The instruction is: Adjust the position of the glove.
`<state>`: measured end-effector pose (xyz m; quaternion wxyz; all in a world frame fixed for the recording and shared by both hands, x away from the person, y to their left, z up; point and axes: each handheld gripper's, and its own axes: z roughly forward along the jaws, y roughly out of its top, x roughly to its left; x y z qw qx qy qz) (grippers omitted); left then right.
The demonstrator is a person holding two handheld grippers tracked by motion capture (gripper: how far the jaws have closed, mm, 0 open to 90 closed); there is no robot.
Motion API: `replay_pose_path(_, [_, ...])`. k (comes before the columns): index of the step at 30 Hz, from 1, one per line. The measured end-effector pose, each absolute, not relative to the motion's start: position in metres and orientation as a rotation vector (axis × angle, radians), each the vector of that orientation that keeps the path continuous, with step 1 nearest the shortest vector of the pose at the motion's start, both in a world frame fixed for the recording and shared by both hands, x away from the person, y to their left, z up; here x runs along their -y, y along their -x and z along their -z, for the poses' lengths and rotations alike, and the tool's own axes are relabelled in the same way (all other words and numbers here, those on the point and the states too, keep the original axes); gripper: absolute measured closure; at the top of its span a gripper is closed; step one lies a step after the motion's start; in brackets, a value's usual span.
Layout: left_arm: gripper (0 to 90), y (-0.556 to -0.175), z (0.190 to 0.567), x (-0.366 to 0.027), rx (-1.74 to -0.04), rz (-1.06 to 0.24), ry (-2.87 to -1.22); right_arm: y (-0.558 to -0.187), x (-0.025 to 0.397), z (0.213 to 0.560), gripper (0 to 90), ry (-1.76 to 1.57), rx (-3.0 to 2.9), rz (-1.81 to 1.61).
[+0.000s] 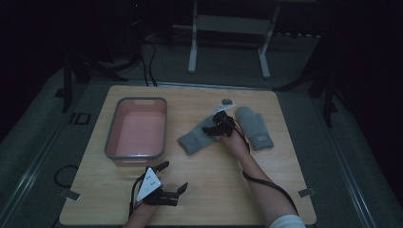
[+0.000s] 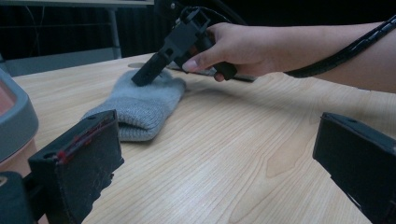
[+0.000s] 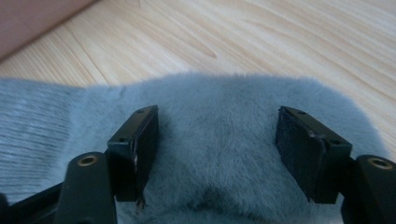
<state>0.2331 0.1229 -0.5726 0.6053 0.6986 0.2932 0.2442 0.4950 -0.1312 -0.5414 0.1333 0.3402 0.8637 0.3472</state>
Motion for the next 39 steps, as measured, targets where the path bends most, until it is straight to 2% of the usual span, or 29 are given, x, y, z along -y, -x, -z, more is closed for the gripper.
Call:
replay_pose_path(4, [1.5,-0.232,0.573,-0.122,-0.674,-0.572,-1.619,-0.496,0.130,0.544,35.2,-1.029,-2.512,-0.989])
replay_pose_path(7, [1.5,-0.232,0.573,-0.123,-0.678,-0.570,-1.616,-0.496,0.129,0.544,41.0,-1.012,-2.519,-0.965])
replay_pose_path(11, [1.6,-0.233,0.573,-0.123,-0.679,-0.568,-1.616,-0.496,0.130,0.542,54.4,-1.004,-2.533,-0.989])
replay_pose_path(16, [1.5,-0.233,0.573,-0.123,-0.680,-0.568,-1.615,-0.495,0.129,0.538,76.7,-0.978,-2.564,-1.012])
replay_pose_path(19, [1.6,-0.233,0.573,-0.123,-0.680,-0.568,-1.616,-0.494,0.128,0.533,83.0,-0.941,-2.580,-1.018])
replay_pose_path(28, [1.5,-0.232,0.573,-0.123,-0.680,-0.570,-1.614,-0.477,0.136,0.502,85.1,-0.799,-2.580,-1.121])
replay_pose_path(37, [1.5,-0.233,0.573,-0.123,-0.684,-0.567,-1.612,-0.443,0.158,0.456,85.4,-0.597,-2.592,-1.192])
replay_pose_path(39, [1.5,-0.233,0.573,-0.123,-0.685,-0.568,-1.613,-0.423,0.166,0.435,85.4,-0.505,-2.587,-1.201])
